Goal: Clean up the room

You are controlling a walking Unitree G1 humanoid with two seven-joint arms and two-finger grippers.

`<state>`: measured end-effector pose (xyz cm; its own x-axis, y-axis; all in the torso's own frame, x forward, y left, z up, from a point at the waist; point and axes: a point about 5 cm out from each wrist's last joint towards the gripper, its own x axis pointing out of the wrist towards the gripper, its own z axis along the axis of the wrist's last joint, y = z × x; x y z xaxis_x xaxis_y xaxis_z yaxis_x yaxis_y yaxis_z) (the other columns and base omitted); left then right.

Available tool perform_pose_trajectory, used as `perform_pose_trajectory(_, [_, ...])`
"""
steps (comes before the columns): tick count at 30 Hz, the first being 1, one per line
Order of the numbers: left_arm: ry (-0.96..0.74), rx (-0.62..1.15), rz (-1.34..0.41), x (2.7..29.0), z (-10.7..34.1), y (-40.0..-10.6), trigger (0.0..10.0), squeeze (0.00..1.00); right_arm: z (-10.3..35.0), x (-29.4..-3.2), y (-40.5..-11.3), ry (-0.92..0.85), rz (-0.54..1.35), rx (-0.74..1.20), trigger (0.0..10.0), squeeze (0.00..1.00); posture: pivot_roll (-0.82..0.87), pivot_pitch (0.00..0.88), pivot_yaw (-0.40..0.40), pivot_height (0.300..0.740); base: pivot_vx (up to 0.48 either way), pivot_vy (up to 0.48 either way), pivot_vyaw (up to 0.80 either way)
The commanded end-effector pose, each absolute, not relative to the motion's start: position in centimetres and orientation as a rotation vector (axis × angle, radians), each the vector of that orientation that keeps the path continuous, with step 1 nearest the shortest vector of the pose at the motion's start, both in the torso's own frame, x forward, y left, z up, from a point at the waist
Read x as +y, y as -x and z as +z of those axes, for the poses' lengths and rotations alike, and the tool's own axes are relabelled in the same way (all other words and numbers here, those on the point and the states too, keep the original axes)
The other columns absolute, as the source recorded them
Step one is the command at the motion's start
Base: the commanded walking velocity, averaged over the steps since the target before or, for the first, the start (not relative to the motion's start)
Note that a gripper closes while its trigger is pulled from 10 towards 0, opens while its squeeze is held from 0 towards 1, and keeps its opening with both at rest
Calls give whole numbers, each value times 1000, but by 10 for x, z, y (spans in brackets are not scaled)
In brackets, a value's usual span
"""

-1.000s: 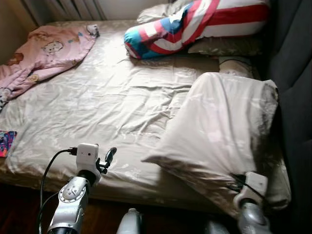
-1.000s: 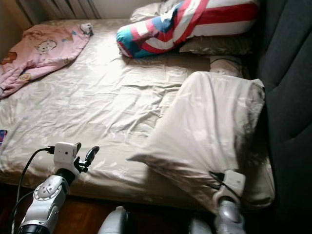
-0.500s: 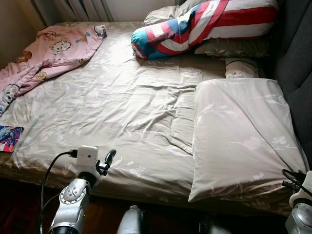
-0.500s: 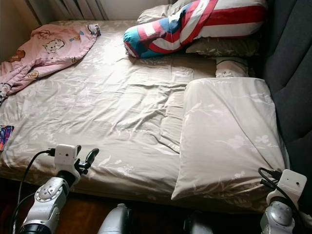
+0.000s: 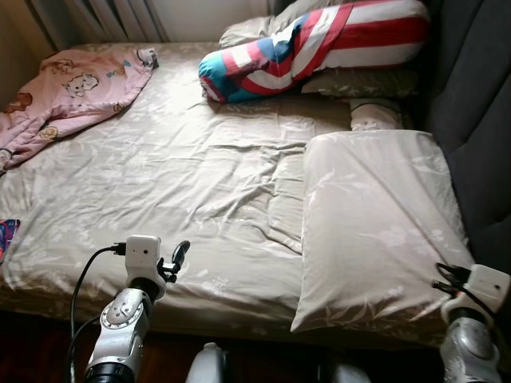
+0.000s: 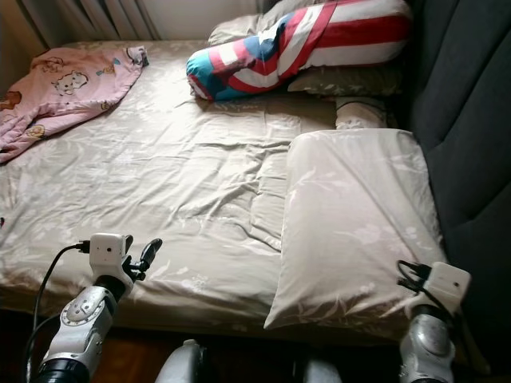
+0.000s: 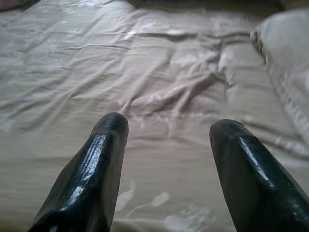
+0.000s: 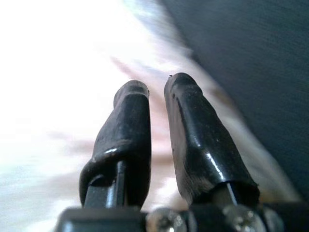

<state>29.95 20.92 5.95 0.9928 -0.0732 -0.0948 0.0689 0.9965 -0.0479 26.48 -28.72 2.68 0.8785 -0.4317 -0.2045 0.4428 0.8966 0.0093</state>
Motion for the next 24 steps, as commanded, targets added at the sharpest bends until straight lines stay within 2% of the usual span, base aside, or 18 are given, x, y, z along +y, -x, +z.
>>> perform_pose_trajectory(1, [79,122,-30,215,52,-296,10000,0,29,-278,-270,-61,-399,174,10000,0,-33,93,39,658,0,0,0])
perform_pose_trajectory(5, [137,155,35,223,42,-290,10000,0,18,-255,-272,-125,-286,218,10000,0,-30,71,27,658,0,0,0])
perform_pose_trajectory(8, [173,218,91,230,27,-282,10000,0,-8,-234,-261,-160,-220,360,10000,0,-16,50,20,658,0,0,0])
perform_pose_trajectory(12, [165,302,103,231,10,-272,10000,0,-27,-218,-247,-200,-181,452,10000,0,-14,28,19,683,0,0,0])
perform_pose_trajectory(19, [124,455,100,231,-17,-253,10000,0,-52,-206,-222,-214,-164,622,10000,0,-4,0,14,718,0,0,0])
perform_pose_trajectory(24, [116,521,85,225,-27,-247,10000,0,-59,-202,-216,-230,-158,672,10000,0,-6,0,14,740,0,0,0])
